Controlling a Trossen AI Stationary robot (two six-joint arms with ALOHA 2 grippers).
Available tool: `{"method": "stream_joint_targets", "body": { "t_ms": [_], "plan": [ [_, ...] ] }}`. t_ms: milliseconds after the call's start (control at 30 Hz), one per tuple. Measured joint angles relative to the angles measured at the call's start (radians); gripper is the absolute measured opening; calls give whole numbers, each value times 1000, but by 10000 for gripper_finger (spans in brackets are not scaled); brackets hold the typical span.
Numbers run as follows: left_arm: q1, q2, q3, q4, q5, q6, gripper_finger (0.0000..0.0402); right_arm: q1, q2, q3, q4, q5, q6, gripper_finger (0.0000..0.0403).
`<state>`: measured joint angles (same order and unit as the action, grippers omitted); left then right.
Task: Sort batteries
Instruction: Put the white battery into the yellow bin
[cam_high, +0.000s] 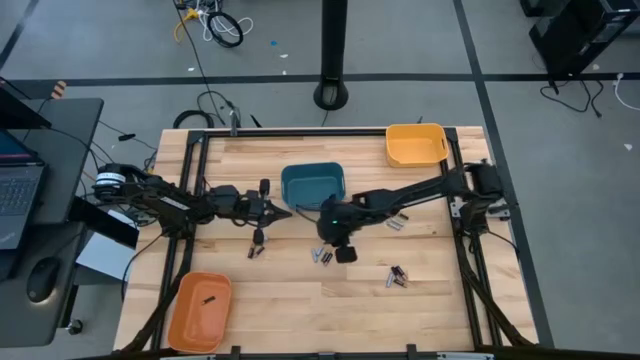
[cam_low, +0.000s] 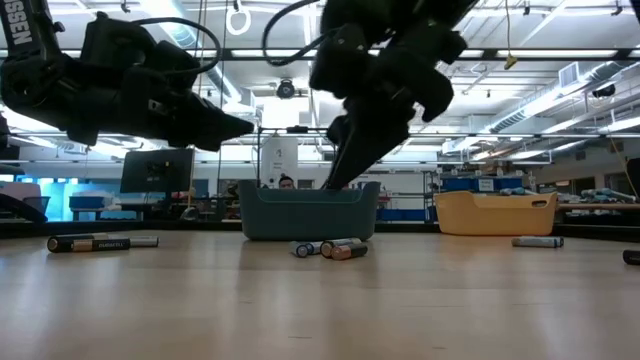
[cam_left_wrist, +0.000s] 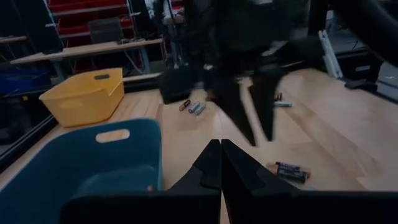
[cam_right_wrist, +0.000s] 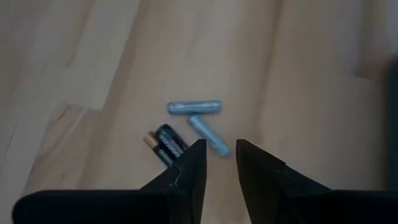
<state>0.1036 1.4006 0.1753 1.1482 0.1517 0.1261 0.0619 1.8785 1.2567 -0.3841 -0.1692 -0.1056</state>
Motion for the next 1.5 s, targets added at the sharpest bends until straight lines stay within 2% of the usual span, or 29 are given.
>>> {"method": "stream_joint_targets", "body": {
  "t_ms": [367, 633, 800, 933, 1233, 1500],
  "plan": [
    [0, 0, 0, -17, -26, 0, 6, -1, 162, 170, -142, -16, -205, 101],
    [0, 0, 0, -17, -27, 0, 6, 3, 245, 222, -189, -16, -282, 101],
    [0, 0, 0, -18, -27, 0, 6, 4, 249, 228, -200, 12, -313, 101],
    [0, 0, 0, -22, -27, 0, 6, -5, 248, 228, -212, 39, -308, 93],
    [0, 0, 0, -27, -28, 0, 6, -49, 243, 230, -306, 42, -239, 46],
    [0, 0, 0, -28, -30, 0, 6, -63, 241, 232, -438, 49, -176, 59]
  ]
}}
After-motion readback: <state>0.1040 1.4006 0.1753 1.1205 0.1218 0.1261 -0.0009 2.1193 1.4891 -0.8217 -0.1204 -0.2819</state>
